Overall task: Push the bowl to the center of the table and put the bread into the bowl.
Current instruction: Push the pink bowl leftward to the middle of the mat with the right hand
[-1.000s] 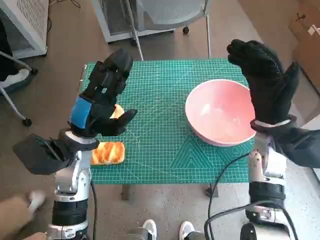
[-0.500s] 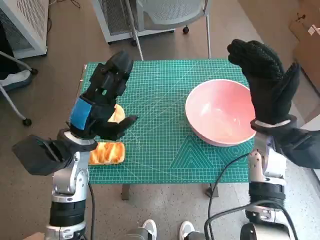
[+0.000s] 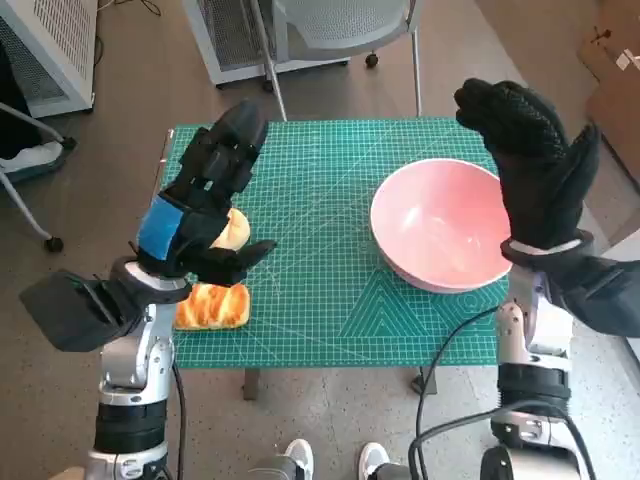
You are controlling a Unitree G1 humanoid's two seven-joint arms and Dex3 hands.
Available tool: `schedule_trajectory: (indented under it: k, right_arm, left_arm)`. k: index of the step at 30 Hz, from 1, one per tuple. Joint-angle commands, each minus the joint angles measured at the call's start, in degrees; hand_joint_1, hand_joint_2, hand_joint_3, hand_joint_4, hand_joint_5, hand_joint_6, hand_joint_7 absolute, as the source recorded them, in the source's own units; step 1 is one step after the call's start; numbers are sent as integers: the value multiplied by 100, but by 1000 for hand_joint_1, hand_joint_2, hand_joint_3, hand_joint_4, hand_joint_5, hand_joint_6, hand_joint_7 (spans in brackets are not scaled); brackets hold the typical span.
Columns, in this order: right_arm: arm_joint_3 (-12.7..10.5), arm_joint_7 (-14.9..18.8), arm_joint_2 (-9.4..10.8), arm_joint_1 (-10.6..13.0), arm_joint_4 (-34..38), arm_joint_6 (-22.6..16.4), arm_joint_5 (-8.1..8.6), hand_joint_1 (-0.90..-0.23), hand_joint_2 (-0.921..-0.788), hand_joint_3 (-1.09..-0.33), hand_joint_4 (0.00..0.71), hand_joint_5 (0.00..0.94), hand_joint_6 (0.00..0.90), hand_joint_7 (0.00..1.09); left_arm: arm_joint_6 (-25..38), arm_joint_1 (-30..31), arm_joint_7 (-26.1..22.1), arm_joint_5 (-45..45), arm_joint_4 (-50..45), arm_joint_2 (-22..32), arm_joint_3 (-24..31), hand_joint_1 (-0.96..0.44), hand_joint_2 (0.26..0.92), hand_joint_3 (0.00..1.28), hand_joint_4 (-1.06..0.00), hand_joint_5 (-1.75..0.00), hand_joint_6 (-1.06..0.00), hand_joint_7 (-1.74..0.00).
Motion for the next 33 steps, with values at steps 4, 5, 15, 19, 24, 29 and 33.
schedule_trajectory:
  k: [4,5,15,19,24,29,33]
  right_arm:
    - [-8,29,18,180,1,114,104,-586,-921,-653,404,0,459,0]
    - [-9,31,15,182,0,113,109,-586,-921,-653,404,0,459,0]
    - [-80,-2,-97,184,51,30,83,-585,-921,-654,403,0,459,0]
    - [-231,-43,-254,84,301,-65,41,-581,-921,-660,393,0,451,0]
    - [-359,-119,-419,-41,692,-273,-50,-579,-921,-664,388,0,447,0]
    - [-680,-774,-1007,-470,2190,-892,-546,-580,-921,-687,294,0,413,0]
    - [-711,-1182,-1242,-672,2958,-1043,-770,-552,-921,-732,264,0,377,0]
  left_arm:
    - [39,68,-21,-55,-97,46,19,-226,433,710,1,1,1,-289]
    - [43,68,-17,-51,-98,45,18,-223,433,711,1,1,1,-292]
    - [37,75,34,3,-119,18,-9,-215,431,714,1,1,1,-311]
    - [46,89,73,28,-154,4,-27,-211,431,716,1,1,1,-319]
    - [46,102,92,22,-168,-3,-34,-211,430,717,1,1,1,-323]
    - [27,125,112,-6,-163,-43,-37,-206,431,718,1,1,1,-327]
    - [9,135,115,-2,-153,-65,-41,-207,431,718,1,1,1,-332]
